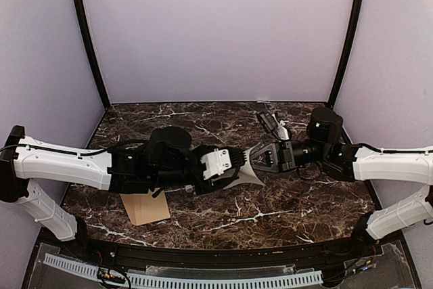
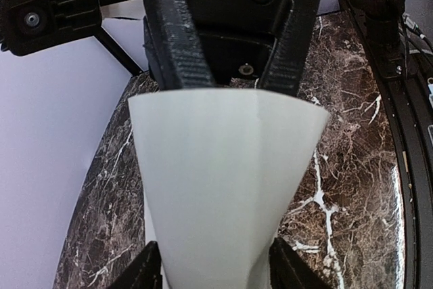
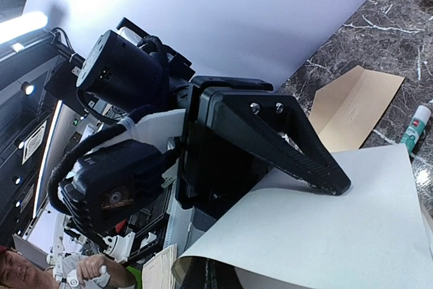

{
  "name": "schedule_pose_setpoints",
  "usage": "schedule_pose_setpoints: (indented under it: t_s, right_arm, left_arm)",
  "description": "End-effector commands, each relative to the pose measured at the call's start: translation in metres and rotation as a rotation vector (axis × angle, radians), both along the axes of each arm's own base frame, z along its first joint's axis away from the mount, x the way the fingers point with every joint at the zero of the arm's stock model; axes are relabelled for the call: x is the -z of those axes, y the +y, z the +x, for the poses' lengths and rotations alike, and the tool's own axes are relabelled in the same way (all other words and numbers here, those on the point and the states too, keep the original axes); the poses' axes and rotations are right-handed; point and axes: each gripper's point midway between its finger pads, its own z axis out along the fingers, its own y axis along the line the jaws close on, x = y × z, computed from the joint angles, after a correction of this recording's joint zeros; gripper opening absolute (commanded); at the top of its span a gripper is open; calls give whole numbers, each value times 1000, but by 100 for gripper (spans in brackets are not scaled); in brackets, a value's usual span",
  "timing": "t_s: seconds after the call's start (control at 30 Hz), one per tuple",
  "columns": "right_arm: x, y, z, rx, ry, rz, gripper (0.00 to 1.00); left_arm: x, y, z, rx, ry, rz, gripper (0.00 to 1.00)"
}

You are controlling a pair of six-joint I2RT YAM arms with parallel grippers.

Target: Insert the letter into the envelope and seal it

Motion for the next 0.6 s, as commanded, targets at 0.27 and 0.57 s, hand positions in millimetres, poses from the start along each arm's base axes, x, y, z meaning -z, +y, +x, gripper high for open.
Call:
schedule_pose_setpoints:
  t_s: [0.27,0.57]
  right_arm:
    - [-33,-3,6,34,-82,33,4]
    - [-52,-28,32,248,-179,-24,40]
  left_arm:
    - [-16,-1,-2,0,1,-52,22]
    - [-21,4,3,-49,9,-95,14]
